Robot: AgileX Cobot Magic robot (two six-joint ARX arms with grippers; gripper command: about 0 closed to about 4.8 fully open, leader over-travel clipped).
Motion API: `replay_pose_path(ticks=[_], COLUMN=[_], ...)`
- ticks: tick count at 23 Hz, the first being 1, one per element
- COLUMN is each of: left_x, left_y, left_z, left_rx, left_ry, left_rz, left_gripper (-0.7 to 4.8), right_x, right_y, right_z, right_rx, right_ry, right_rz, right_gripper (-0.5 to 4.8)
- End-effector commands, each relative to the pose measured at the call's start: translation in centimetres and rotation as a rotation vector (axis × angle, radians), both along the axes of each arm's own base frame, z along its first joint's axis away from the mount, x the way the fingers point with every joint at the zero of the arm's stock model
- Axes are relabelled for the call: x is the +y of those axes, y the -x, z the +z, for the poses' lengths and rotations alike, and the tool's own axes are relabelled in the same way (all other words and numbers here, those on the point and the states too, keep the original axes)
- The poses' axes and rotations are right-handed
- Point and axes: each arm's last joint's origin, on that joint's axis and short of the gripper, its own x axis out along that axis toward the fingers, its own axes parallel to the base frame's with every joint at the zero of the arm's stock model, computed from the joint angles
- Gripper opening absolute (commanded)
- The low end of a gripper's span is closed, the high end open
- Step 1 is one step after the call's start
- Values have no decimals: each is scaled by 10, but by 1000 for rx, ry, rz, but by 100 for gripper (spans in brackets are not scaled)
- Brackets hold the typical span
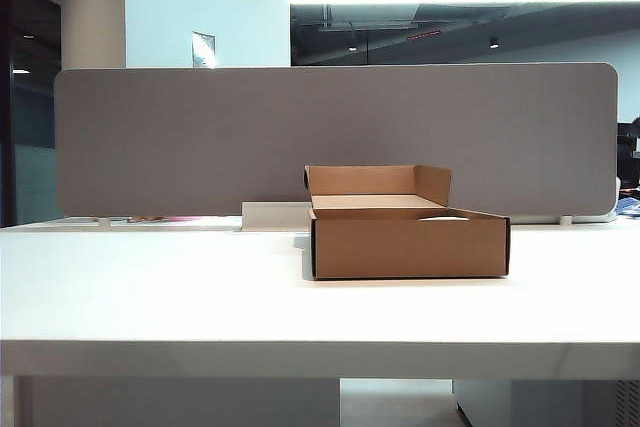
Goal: Pick up the lid and place it into the paper box.
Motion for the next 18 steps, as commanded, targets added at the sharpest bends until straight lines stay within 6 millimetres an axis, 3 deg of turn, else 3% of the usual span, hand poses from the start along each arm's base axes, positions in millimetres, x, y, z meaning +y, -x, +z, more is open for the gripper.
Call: replay_pose_path(ticks=[1,12,18], left_x=[6,10,3], left_y=[0,0,0], left_z=[2,3,3], left_rx=[-10,-23,-26], left_ry=[-1,5,-6], left_rz=[-7,10,-43], left_gripper=[-3,-3,-3], right_x=[0,0,0], right_y=[0,0,0], right_z=[-1,-1,-1], right_rx=[-7,-7,-7], right_ry=[0,0,0], right_rz=[1,1,1], right_gripper=[-1,-1,-1])
